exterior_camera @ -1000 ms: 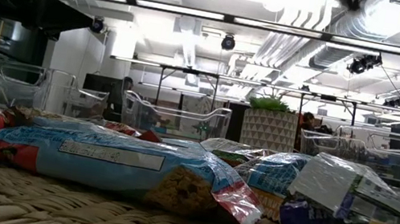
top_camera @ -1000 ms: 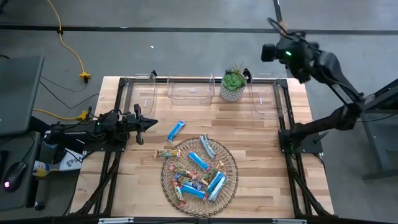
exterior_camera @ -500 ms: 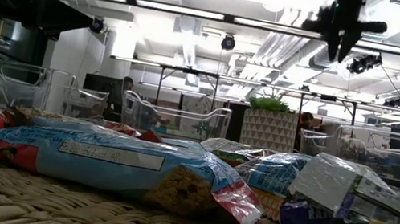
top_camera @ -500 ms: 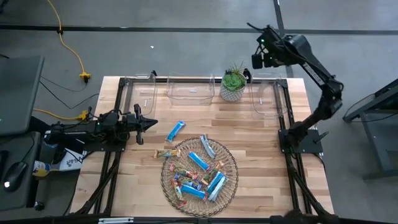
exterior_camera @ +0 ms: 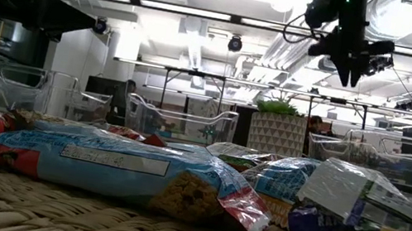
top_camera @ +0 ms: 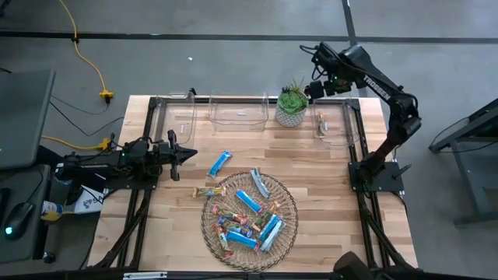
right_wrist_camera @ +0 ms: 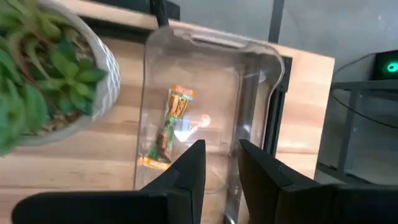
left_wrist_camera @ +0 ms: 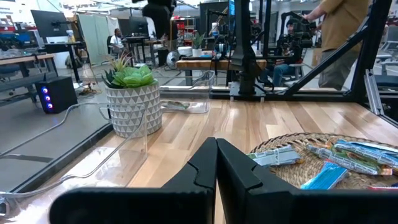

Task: Pick and place Granola Bars by type
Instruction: Put the yellow granola bar into the right transparent bin

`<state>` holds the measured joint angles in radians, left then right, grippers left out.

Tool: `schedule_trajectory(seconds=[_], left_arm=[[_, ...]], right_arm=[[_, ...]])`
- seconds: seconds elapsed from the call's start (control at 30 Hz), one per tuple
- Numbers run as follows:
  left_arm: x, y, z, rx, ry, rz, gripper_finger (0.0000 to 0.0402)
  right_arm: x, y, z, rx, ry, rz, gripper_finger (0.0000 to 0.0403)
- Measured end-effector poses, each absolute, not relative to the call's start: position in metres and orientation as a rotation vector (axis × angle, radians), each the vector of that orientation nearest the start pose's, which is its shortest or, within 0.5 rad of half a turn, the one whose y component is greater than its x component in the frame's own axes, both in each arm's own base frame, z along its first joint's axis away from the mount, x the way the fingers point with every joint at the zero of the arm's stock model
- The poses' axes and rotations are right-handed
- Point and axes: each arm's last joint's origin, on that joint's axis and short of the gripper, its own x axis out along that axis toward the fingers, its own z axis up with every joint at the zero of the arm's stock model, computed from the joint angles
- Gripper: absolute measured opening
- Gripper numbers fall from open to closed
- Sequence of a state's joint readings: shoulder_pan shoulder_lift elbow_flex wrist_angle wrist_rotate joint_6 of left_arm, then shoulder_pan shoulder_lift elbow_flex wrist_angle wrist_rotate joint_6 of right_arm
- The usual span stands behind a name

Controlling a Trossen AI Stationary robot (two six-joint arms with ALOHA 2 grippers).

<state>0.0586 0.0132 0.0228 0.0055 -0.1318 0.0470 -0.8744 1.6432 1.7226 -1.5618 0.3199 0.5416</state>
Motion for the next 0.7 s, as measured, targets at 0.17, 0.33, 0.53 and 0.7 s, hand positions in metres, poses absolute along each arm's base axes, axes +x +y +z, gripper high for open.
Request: schedule_trajectory(seconds=[0.17,0.33,0.53,0.7], left_arm=[[0.096,0.009,0.171,0.046,-0.011,0.190,0.0003],[0.096,0.009,0.171,0.046,-0.011,0.190,0.0003],[0.096,0.009,0.171,0.046,-0.011,0.190,0.0003],[0.096,0.009,0.171,0.046,-0.010,0.190,0.0003]], right_arm=[[0.176,-0.221,0.328,0.853,1.290,-1.333,0.0078],[0.174,-0.214,0.298,0.948,1.286,-1.258,0.0078],[0.165,-0.199,0.259,1.036,1.275,-1.211,0.0078],[0.159,-0.187,0.233,1.081,1.279,-1.181,0.0078]])
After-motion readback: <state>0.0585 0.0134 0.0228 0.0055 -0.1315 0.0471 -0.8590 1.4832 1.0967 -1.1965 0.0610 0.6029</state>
